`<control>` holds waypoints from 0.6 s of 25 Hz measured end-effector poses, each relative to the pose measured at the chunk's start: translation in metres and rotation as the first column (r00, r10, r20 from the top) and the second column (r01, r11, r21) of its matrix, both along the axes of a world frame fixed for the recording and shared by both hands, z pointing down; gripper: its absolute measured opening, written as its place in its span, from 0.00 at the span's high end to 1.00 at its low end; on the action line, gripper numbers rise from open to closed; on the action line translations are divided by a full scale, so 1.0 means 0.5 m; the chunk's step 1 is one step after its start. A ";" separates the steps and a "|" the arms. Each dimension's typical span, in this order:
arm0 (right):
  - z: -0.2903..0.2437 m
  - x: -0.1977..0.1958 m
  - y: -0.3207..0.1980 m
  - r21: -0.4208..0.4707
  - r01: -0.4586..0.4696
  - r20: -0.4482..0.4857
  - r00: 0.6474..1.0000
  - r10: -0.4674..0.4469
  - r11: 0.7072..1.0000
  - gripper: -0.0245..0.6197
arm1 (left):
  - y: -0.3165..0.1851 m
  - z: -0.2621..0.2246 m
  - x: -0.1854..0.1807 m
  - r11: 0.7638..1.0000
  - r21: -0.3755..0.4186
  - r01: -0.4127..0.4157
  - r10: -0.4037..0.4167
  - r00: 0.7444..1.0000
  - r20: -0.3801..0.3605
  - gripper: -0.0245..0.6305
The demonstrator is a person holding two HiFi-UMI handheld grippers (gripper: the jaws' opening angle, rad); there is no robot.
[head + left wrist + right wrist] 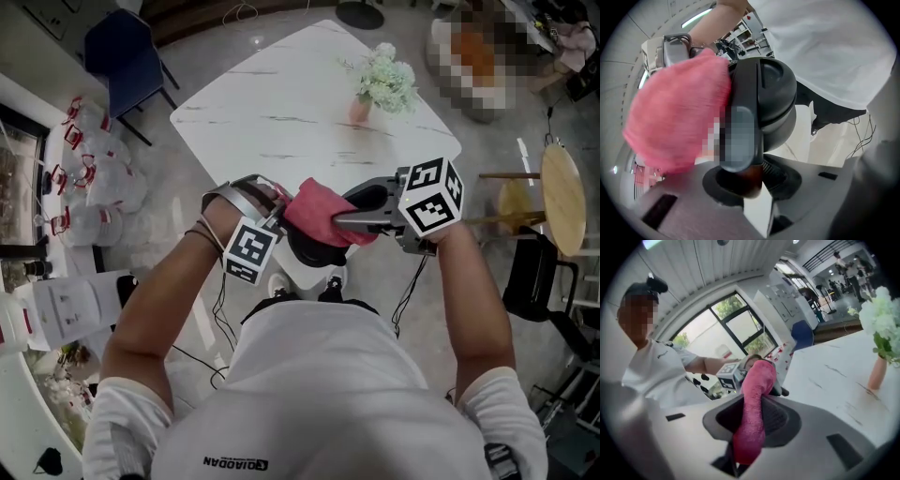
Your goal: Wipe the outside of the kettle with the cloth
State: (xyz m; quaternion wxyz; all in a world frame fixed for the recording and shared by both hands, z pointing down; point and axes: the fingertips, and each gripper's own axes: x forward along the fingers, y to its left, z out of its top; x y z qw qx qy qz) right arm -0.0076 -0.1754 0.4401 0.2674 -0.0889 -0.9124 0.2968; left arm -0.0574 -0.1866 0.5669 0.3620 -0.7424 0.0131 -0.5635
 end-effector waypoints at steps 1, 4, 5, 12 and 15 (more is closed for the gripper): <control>0.029 -0.004 0.000 0.031 0.025 -0.069 0.997 -0.023 0.999 0.81 | 0.001 -0.001 0.002 1.000 0.005 -0.005 0.005 1.000 0.002 0.80; 0.097 -0.013 -0.019 0.142 0.094 -0.252 0.966 -0.056 0.985 0.81 | 0.001 -0.005 0.004 1.000 0.015 -0.015 0.015 1.000 0.009 0.81; 0.113 -0.015 -0.027 0.171 0.118 -0.297 0.953 -0.063 0.978 0.81 | 0.001 -0.005 0.004 1.000 0.015 -0.014 0.014 1.000 0.011 0.81; 0.152 -0.043 -0.078 0.198 0.156 -0.378 0.923 -0.072 0.968 0.81 | 0.001 0.001 -0.006 0.999 -0.018 0.030 -0.030 1.000 0.006 0.81; 0.168 -0.051 -0.105 0.235 0.172 -0.403 0.913 -0.065 0.956 0.81 | -0.003 0.003 -0.006 0.998 -0.034 0.048 -0.048 0.999 0.006 0.80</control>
